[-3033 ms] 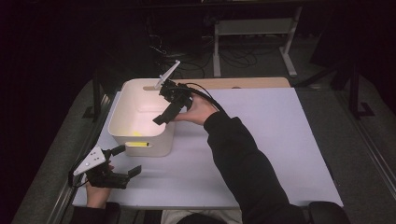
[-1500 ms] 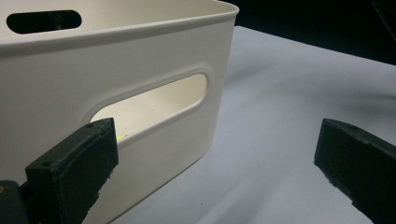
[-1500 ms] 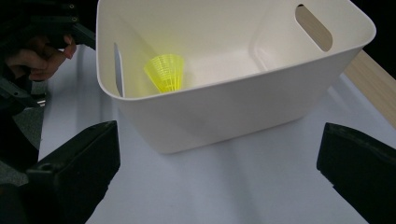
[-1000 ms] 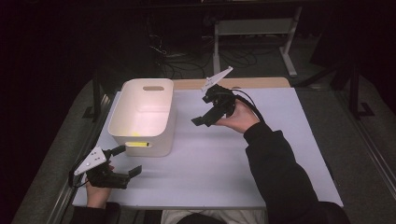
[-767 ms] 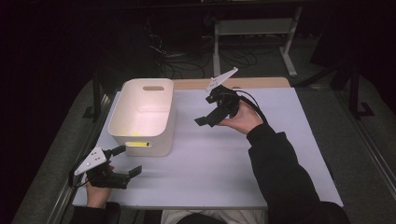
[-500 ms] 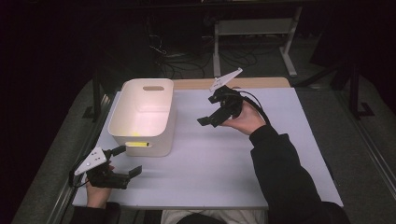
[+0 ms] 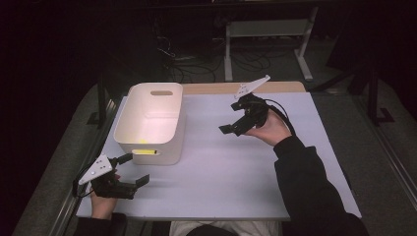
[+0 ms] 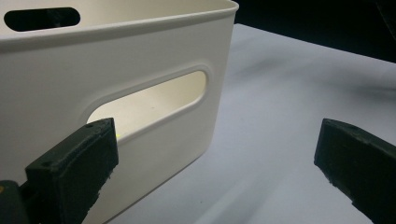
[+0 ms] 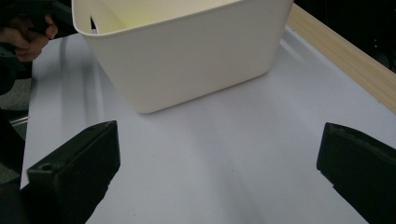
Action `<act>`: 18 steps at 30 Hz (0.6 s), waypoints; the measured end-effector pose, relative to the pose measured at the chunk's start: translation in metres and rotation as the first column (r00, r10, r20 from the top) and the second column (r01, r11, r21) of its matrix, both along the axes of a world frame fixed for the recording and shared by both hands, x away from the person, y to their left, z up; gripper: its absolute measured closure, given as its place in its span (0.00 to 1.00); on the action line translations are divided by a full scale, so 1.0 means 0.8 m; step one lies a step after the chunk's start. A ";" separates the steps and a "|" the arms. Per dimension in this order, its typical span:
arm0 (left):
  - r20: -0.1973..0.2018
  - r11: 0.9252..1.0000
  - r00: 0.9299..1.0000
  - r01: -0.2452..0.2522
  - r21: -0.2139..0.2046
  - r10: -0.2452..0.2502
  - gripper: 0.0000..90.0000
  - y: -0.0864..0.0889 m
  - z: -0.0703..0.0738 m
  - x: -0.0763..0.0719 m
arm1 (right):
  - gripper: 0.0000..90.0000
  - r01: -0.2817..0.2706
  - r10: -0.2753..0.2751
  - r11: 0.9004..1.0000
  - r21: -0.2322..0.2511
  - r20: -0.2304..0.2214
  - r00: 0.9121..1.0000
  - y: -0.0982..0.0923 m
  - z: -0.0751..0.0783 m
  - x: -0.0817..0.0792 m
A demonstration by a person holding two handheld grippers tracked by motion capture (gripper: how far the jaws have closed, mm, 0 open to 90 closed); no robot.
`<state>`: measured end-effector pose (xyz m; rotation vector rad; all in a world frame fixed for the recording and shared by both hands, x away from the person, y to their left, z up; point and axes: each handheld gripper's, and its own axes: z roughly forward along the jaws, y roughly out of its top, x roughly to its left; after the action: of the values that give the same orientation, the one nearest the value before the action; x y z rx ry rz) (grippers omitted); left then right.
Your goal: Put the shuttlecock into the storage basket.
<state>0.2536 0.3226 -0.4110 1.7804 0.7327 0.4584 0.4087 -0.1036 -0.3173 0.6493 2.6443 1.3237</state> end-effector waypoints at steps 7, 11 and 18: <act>-0.001 1.000 1.000 -0.001 0.000 0.001 0.00 0.000 0.000 0.000 | 0.00 0.023 -0.023 1.000 0.002 0.006 1.000 -0.021 -0.012 -0.008; -0.001 1.000 1.000 -0.001 0.002 0.001 0.00 0.000 0.000 0.000 | 0.00 0.041 -0.041 0.999 0.006 0.006 0.999 -0.034 -0.020 -0.014; -0.002 1.000 1.000 0.000 0.002 0.000 0.00 0.000 0.000 0.000 | 0.00 0.058 -0.058 0.998 0.020 0.005 0.998 -0.053 -0.031 -0.023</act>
<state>0.2534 0.3226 -0.4111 1.7833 0.7342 0.4580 0.3903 -0.1463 -0.3424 0.7190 2.5903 1.3358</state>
